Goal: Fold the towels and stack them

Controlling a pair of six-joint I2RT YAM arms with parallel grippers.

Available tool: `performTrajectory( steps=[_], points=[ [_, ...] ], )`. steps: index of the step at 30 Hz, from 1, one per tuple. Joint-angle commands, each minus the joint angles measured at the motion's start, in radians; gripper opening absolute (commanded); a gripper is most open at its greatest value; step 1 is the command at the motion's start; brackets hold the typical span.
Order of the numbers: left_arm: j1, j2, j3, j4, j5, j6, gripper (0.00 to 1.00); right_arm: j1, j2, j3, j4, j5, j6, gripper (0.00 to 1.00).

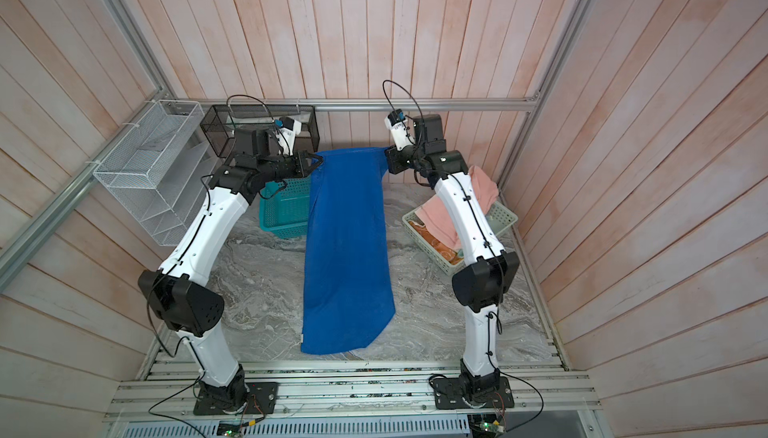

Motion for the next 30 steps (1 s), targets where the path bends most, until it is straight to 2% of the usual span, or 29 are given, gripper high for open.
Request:
performTrajectory(
  steps=[1, 3, 5, 8, 10, 13, 17, 21, 30],
  points=[
    [0.044, -0.023, -0.137, 0.099, -0.007, -0.026, 0.0, -0.047, -0.012, -0.009, -0.066, 0.031, 0.038, 0.0],
    [0.026, -0.057, -0.285, 0.192, 0.0, -0.05, 0.0, -0.006, -0.051, -0.18, -0.011, 0.046, 0.044, 0.0],
    [0.008, -0.082, -0.426, 0.258, 0.003, -0.068, 0.0, 0.041, -0.118, -0.416, 0.11, 0.063, 0.059, 0.0],
    [-0.007, -0.095, -0.581, 0.349, 0.022, -0.111, 0.0, 0.078, -0.208, -0.721, 0.321, 0.035, 0.144, 0.0],
    [-0.009, -0.092, -0.657, 0.398, 0.029, -0.134, 0.0, 0.088, -0.24, -0.861, 0.434, 0.003, 0.206, 0.0],
    [-0.007, -0.068, -0.708, 0.435, 0.026, -0.137, 0.0, 0.103, -0.239, -0.974, 0.522, -0.028, 0.256, 0.0],
    [0.014, 0.001, -0.685, 0.448, 0.041, -0.139, 0.0, 0.116, -0.171, -1.007, 0.562, -0.049, 0.259, 0.0],
    [0.043, 0.048, -0.666, 0.484, 0.002, -0.133, 0.0, 0.119, -0.101, -1.013, 0.636, -0.058, 0.27, 0.0],
    [0.166, 0.107, -0.616, 0.491, -0.074, -0.11, 0.0, 0.127, 0.143, -0.738, 0.651, -0.115, 0.261, 0.0]
  ],
)
